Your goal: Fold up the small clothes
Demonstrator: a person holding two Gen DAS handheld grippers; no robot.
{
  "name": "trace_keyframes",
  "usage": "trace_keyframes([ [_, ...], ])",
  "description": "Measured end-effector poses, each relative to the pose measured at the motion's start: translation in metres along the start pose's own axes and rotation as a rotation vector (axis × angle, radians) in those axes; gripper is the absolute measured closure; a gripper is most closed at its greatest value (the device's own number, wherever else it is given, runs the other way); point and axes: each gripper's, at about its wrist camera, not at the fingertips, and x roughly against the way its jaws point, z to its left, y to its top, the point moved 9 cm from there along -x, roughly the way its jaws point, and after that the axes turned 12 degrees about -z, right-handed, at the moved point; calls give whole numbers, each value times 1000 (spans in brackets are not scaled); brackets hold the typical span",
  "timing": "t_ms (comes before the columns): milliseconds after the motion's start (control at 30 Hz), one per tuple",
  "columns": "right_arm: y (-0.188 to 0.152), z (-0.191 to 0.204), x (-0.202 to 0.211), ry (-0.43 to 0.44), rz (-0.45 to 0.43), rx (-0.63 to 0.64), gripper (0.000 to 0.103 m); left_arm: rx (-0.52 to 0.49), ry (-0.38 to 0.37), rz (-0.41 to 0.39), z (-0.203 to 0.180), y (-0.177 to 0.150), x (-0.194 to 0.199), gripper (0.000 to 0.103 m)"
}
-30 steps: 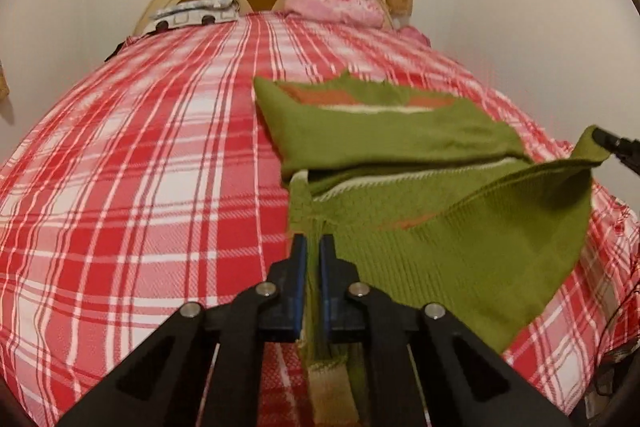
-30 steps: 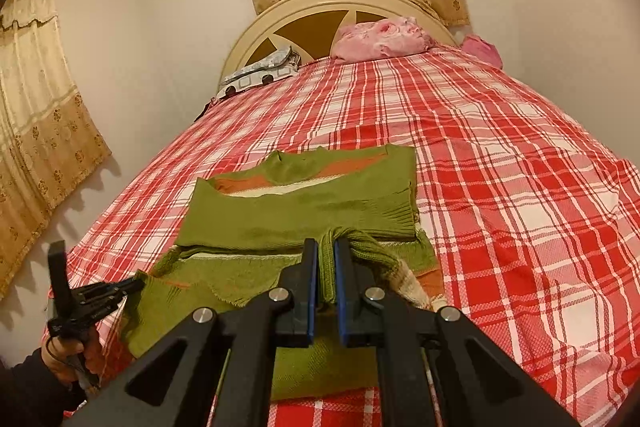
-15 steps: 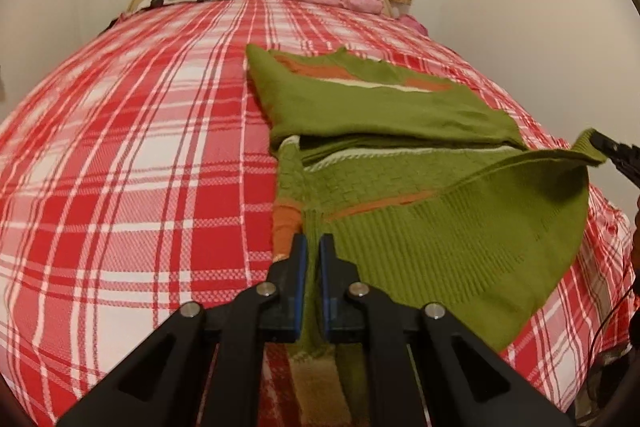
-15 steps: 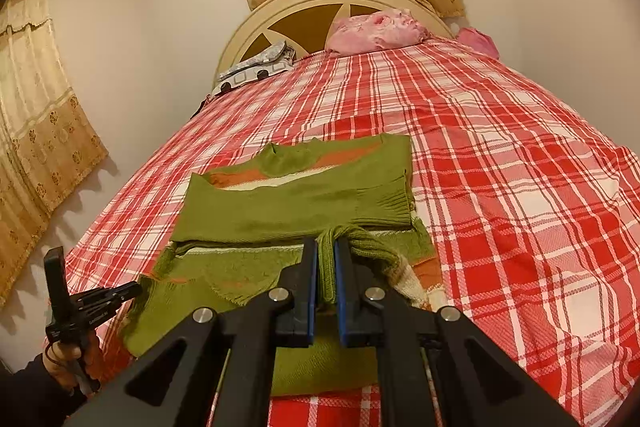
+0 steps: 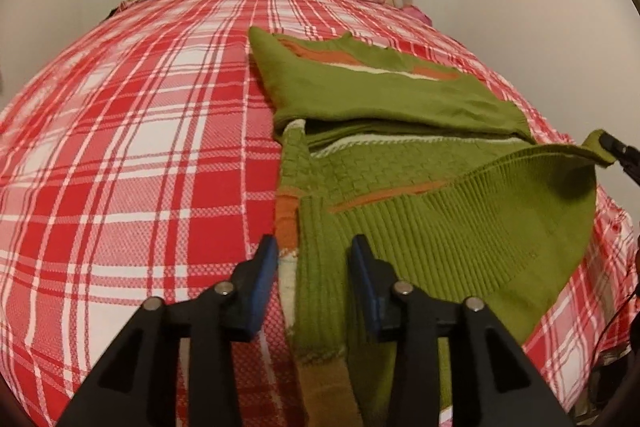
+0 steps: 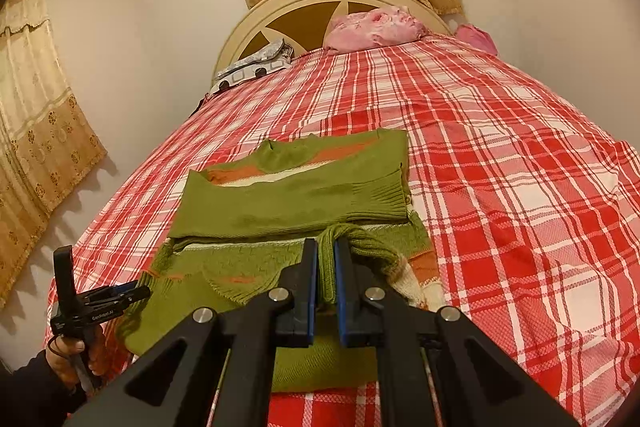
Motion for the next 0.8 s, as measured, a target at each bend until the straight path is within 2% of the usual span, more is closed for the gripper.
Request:
trace_keyframes([
  [133,-3,-1,1,-2,-1,-6,96,5,18,-2,3,0,1,70],
  [233,-4,-2,1,-3,0,-5,96,-28,44,-25,2,2,7,70],
  [367,-8,-5,3,-3,5,-10,96,-41,16,-32,-7,2,11,70],
  [500,-11,-5,2,-3,13,-12,96,-42,24,-10,-5,-1,2,70],
  [567,-11,-5,2,-2,13,-14,96,-45,16,-12,-7,0,2,95],
  [633,-11,-4,2,-3,12,-7,96,-72,-1,-30,-13,2,7,98],
  [700,-10,-5,2,-3,11,-3,96,-115,13,-82,-19,10,17,99],
  [800,-6,-5,1,-6,4,0,96,-75,25,-149,-13,31,32,99],
])
